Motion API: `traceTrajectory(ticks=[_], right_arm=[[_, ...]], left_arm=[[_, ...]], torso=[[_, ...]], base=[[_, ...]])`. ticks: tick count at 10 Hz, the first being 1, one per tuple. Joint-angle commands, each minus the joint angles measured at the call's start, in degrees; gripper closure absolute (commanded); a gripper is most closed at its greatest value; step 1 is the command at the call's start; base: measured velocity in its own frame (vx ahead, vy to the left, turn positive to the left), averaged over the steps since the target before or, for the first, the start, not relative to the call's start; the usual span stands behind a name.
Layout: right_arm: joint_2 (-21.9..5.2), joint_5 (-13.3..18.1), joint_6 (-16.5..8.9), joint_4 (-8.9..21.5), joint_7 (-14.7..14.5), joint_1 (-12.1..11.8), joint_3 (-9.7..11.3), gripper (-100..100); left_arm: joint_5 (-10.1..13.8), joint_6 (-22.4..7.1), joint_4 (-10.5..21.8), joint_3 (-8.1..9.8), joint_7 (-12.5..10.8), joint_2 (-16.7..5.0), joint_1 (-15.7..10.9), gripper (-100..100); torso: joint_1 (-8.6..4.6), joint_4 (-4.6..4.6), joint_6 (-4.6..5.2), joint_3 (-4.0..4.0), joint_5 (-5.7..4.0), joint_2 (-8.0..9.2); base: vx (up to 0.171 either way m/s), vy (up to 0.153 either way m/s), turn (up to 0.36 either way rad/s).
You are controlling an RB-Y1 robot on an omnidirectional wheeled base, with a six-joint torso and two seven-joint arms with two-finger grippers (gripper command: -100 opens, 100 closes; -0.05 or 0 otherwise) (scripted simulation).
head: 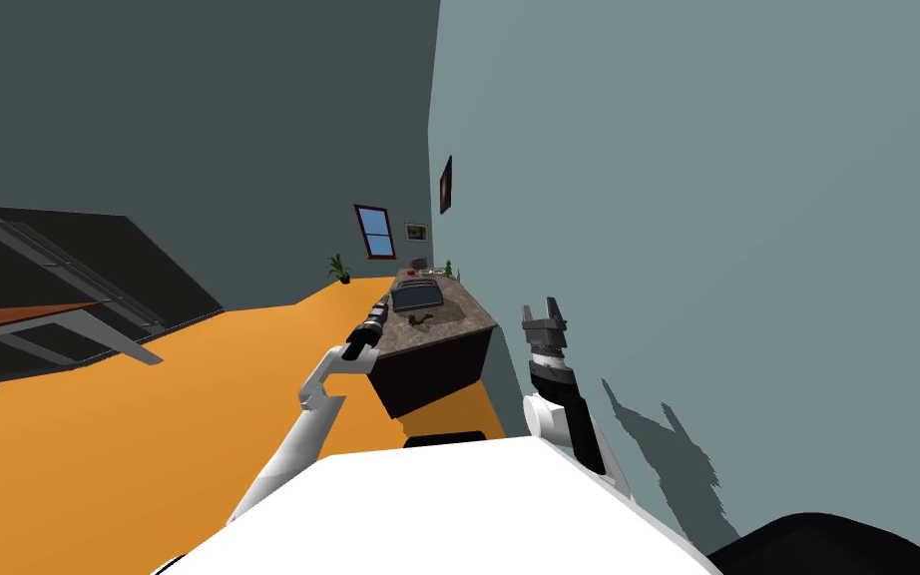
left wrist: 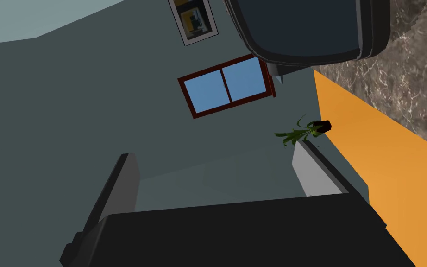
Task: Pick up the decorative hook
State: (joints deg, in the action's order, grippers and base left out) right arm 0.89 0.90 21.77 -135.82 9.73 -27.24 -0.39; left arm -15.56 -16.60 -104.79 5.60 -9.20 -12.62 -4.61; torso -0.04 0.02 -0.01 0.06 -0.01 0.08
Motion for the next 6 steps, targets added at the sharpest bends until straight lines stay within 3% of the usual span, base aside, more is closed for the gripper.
traceTrajectory(ticks=[1, 2, 3, 6], right_arm=[[0.0, 0.0, 0.0, 0.0, 0.0, 0.0, 0.0, 0], [0.0, 0.0, 0.0, 0.0, 0.0, 0.0, 0.0, 0], [0.0, 0.0, 0.0, 0.0, 0.0, 0.0, 0.0, 0], [0.0, 0.0, 0.0, 0.0, 0.0, 0.0, 0.0, 0]], left_arm=[[0.05, -1.58, 0.13, 0.05, -0.11, -0.13, -0.46, -100], [0.03, -3.84, 2.23, 0.78, -0.86, -0.26, -2.41, -100], [0.03, -4.68, 2.23, 0.78, -0.86, -0.26, -2.41, -100], [0.2, -9.82, 6.34, 2.33, -2.45, -0.49, -6.18, -100]], torso=[[0.0, 0.0, 0.0, 0.0, 0.0, 0.0], [0.02, 0.0, -0.01, -0.02, 0.0, -0.03], [0.0, -0.01, 0.02, -0.02, 0.0, -0.03], [0.0, 0.0, -0.01, -0.01, 0.0, -0.01]], base=[[-0.013, -0.004, 0.004], [-0.022, -0.01, -0.07], [-0.024, -0.009, -0.038], [-0.025, -0.014, -0.065]])
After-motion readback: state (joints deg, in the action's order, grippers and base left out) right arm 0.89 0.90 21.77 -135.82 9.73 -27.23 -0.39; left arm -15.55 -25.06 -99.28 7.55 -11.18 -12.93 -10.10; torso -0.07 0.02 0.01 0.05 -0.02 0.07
